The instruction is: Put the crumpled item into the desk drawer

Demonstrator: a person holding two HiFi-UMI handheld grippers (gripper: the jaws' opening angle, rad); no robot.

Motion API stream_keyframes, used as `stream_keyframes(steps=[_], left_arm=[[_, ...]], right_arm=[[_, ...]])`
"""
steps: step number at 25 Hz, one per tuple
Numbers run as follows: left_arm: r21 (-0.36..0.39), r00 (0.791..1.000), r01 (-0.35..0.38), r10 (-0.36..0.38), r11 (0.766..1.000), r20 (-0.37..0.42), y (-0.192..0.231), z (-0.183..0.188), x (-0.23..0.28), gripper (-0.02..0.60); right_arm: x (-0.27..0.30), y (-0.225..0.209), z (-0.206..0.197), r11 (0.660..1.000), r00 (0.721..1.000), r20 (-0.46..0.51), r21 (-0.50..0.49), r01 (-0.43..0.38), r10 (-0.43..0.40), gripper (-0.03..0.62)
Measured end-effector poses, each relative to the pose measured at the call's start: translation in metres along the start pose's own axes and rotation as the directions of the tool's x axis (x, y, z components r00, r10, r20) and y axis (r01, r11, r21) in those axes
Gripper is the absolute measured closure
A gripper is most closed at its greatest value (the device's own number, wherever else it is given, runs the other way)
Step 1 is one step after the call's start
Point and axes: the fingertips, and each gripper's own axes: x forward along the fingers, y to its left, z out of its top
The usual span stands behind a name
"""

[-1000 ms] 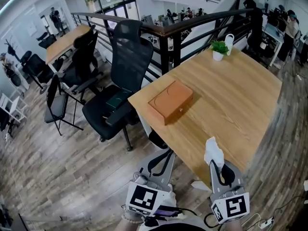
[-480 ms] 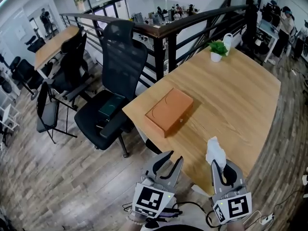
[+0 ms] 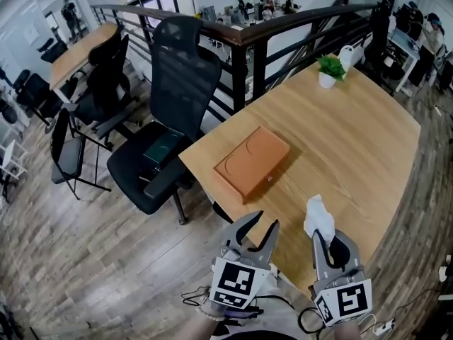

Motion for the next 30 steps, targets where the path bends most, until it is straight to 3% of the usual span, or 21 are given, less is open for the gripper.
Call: stream_keyframes(steps=[9, 18, 30], left_arm=[[-0.063, 0.995, -0.083, 0.079, 0.995, -0.055, 0.019, -0.027, 0.047, 0.457], [-0.078, 0.985, -0.147, 0.139, 0.986, -0.104, 0.039, -0.054, 0.092, 0.460], [-0.117, 0.959, -0.253, 0.233, 0.960, -0.164, 0.058, -0.085, 0.138, 0.466]], right_arm=[[0.045, -0.024, -0.020, 0.997, 0.997, -0.024, 0.020, -0.078, 0.078, 0.532], [0.082, -0.052, -0.042, 0.992, 0.991, -0.046, 0.041, -0.123, 0.125, 0.531], [0.114, -0.072, -0.065, 0.982, 0.981, -0.079, 0.071, -0.173, 0.178, 0.531]])
